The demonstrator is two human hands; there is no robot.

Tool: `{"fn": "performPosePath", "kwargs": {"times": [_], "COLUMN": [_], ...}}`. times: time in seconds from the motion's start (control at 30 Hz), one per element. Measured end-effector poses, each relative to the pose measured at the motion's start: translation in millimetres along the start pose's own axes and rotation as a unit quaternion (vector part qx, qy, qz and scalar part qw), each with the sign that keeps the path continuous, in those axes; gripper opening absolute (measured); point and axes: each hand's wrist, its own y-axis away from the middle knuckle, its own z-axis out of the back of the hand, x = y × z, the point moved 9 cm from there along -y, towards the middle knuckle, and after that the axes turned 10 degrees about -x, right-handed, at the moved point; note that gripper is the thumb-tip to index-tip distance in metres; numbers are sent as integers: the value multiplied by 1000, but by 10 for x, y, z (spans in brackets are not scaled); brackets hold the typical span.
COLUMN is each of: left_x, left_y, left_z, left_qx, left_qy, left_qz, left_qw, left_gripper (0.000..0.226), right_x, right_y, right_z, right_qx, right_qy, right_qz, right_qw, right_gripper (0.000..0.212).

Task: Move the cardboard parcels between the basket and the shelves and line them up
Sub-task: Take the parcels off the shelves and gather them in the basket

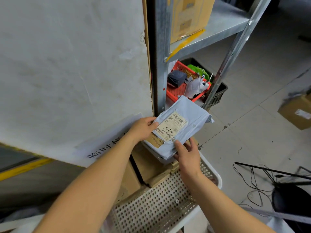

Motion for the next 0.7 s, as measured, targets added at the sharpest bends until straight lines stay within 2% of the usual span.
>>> {"fn": "performPosePath", "kwargs": {"times": [0.13, 0.2, 0.3, 0.4, 0.5, 0.7], "left_x": [83, 86, 121, 214, 362, 880], "left_y": [366, 631, 1080, 1570, 2099, 3337], "left_z": [301, 482, 804, 1171, 1554, 2307], "left_qx": [-47, -70, -115, -162, -208, -329], "left_qy": [-15, -17, -16, -22, -37, -22], "left_qz": [-1, -7, -22, -35, -42, -13], "left_qw": [999, 997, 993, 986, 977, 944], "left_gripper": [45, 42, 34, 32, 32, 33], "right_x": [97, 168, 344, 472, 502, 478], "right_y": [246, 482, 890, 1316, 1754, 2785], "right_z": [72, 76, -27, -321, -680, -1439], "right_qx": [-13, -7, 24, 91, 168, 300], "right_qy": [82, 133, 208, 287, 359, 427], "right_qz": [15, 36, 113, 199, 270, 373], "right_qw": [996, 991, 971, 933, 878, 767], "right_gripper": [55, 59, 57, 48, 44, 44]}}
